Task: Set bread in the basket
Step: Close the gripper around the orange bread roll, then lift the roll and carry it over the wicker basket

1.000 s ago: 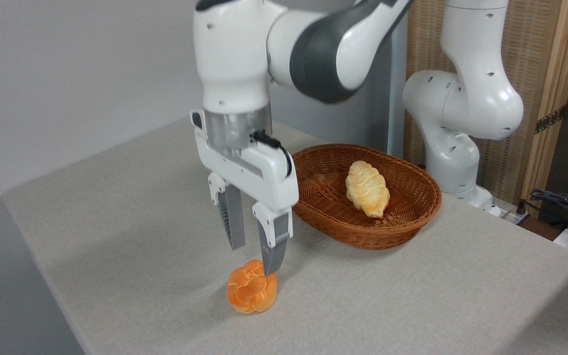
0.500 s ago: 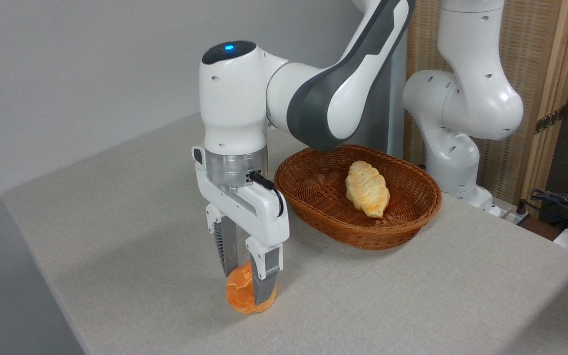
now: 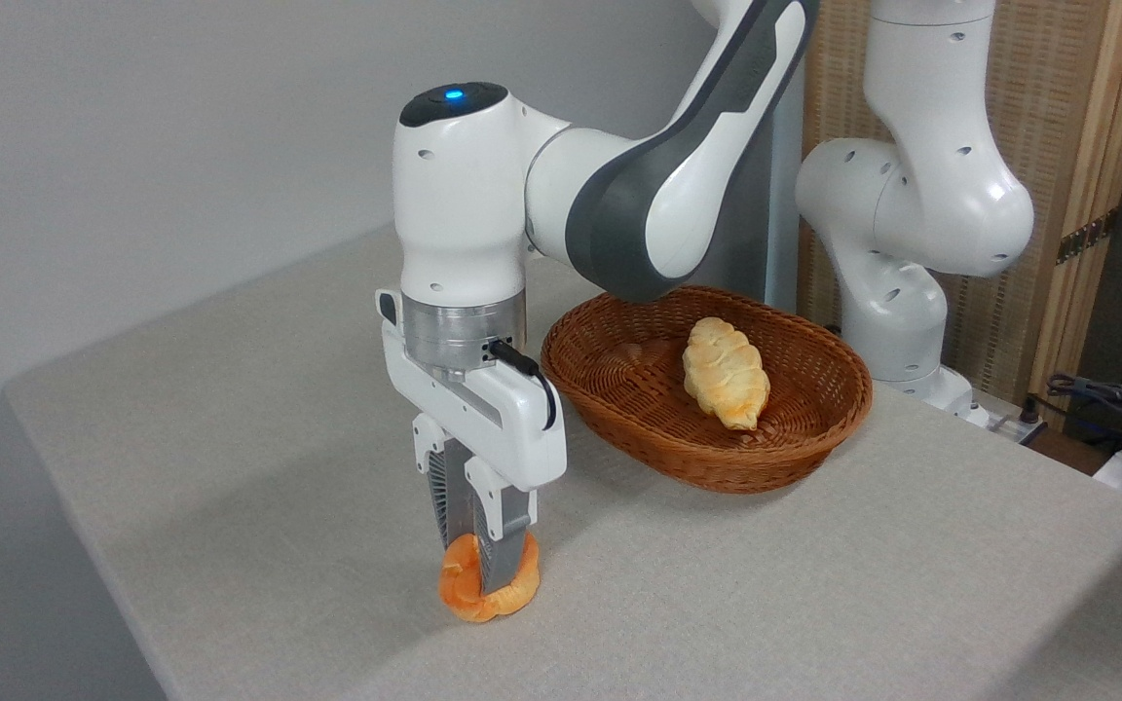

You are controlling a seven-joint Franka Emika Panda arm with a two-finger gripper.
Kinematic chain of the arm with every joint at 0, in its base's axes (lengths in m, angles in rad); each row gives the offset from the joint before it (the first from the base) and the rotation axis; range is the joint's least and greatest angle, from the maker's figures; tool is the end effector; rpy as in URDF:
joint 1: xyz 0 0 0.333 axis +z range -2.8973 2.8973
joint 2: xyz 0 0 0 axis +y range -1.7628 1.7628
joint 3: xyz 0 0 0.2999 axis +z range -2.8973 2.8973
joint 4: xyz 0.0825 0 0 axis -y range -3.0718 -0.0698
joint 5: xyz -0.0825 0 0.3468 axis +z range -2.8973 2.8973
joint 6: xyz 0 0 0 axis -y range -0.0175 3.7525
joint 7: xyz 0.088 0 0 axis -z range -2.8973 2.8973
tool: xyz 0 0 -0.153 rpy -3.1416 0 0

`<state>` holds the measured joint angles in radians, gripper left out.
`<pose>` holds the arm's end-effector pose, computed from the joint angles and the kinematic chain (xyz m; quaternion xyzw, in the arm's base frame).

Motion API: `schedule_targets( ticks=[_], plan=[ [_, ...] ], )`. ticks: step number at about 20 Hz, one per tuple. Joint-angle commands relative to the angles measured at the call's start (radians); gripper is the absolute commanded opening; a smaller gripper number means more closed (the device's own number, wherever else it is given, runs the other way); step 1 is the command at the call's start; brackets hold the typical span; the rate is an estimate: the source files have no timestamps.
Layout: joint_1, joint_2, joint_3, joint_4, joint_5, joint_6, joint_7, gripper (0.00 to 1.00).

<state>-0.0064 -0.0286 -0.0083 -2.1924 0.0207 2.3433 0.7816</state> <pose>0.5215 -0.0067 0.3749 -0.9155 0.3922 -0.0801 0.0411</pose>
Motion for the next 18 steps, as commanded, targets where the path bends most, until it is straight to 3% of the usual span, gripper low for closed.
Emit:
schedule_targets(
  ticks=[1,5,9,11,14,18],
  plan=[
    [-0.003,-0.004,0.001,-0.003,0.015,0.011,0.010,0.35],
    [-0.003,-0.112,0.004,0.008,-0.002,-0.043,0.008,0.34],
    [-0.007,-0.284,0.004,0.000,-0.004,-0.335,0.045,0.34],
    [-0.047,-0.358,0.027,-0.006,-0.004,-0.500,0.102,0.34],
    [-0.119,-0.456,0.097,-0.053,-0.004,-0.645,0.139,0.34],
    [-0.176,-0.546,0.100,-0.147,0.001,-0.742,0.140,0.34]
  ],
)
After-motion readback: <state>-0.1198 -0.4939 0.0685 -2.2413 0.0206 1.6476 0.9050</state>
